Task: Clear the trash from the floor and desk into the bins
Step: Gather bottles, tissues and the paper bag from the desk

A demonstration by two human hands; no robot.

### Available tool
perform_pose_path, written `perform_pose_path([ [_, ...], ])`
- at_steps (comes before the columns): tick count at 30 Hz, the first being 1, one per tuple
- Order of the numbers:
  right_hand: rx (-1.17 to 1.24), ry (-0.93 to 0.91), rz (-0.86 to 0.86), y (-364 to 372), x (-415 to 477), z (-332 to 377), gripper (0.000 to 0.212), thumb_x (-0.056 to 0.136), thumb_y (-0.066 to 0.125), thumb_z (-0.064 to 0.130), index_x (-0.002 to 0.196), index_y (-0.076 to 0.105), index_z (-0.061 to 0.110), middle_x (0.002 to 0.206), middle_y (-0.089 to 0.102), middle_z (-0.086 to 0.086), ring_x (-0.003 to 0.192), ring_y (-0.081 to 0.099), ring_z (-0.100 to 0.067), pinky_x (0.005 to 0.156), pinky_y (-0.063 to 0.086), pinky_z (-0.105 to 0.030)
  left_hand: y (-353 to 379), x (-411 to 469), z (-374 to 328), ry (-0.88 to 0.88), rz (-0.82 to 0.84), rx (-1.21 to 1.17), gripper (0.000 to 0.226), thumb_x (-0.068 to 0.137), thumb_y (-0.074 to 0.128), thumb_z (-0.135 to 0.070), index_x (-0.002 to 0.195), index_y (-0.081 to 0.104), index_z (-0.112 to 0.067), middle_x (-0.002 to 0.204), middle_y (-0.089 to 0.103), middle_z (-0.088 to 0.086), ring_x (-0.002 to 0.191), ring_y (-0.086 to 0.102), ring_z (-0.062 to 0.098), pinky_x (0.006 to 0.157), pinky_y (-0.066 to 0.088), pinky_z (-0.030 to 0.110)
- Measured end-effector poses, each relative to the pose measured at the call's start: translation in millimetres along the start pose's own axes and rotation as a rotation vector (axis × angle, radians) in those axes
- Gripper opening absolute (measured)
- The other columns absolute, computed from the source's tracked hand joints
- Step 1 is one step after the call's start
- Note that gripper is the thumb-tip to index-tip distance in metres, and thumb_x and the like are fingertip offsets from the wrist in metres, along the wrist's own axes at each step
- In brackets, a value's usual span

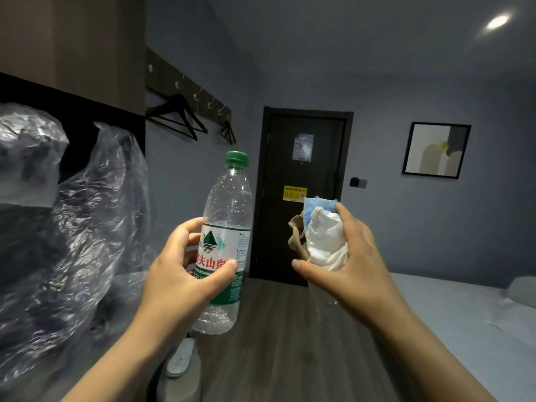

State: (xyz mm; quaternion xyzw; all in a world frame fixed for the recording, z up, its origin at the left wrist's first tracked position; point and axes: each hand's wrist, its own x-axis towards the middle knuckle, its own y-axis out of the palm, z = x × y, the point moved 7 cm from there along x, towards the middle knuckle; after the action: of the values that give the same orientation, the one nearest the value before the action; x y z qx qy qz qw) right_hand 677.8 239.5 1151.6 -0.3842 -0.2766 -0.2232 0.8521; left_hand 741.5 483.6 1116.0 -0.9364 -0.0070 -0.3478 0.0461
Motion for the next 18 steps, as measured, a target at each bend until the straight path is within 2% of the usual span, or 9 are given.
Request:
perform_pose_path([
  [4,0.002,0.047,0.002,32.0,52.4,-50.7,0.115,0.058,0.074,0.061,0.151,0.009,0.04,0.141,0.026,0.015,0.129,0.036,-0.009,0.107,0.041,-0.035,31.1,53.4,53.7,-0.004,0.018,0.033,0.059,0.069,0.082,-0.019,0.108,0.053,-0.052,0.099,0.064,-0.027,0.092,0.062,-0.009,0.066,0.045,0.001],
  [6,0.016,0.055,-0.007,48.7,80.1,-80.3,0.114,0.059,0.075,0.06,0.15,0.009,0.041,0.141,0.026,0.016,0.129,0.036,-0.009,0.107,0.04,-0.035,47.8,80.1,82.6,-0.008,0.02,0.05,0.059,0.068,0.082,-0.021,0.108,0.053,-0.052,0.099,0.063,-0.03,0.092,0.061,-0.011,0.066,0.043,-0.001],
  [11,0.034,0.062,0.021,95.5,155.5,-159.1,0.114,0.059,0.075,0.06,0.15,0.008,0.042,0.142,0.025,0.017,0.131,0.034,-0.011,0.108,0.04,-0.04,94.8,151.2,155.4,-0.025,0.006,0.108,0.06,0.067,0.081,-0.024,0.11,0.05,-0.053,0.102,0.063,-0.027,0.095,0.059,-0.013,0.067,0.043,0.001],
  [14,0.058,0.072,0.044,119.6,208.3,-202.3,0.115,0.059,0.074,0.061,0.15,0.007,0.043,0.142,0.023,0.018,0.132,0.033,-0.012,0.108,0.04,-0.042,123.9,199.5,191.4,-0.034,0.0,0.139,0.06,0.067,0.081,-0.027,0.113,0.05,-0.051,0.103,0.061,-0.033,0.097,0.057,-0.016,0.067,0.042,0.0],
  [18,0.075,0.072,0.083,158.8,275.0,-252.1,0.115,0.059,0.075,0.061,0.149,0.007,0.043,0.142,0.022,0.02,0.134,0.031,-0.011,0.108,0.04,-0.042,149.5,253.8,247.0,-0.061,-0.028,0.139,0.062,0.066,0.081,-0.029,0.114,0.05,-0.052,0.104,0.058,-0.04,0.097,0.056,-0.017,0.074,0.042,0.01],
])
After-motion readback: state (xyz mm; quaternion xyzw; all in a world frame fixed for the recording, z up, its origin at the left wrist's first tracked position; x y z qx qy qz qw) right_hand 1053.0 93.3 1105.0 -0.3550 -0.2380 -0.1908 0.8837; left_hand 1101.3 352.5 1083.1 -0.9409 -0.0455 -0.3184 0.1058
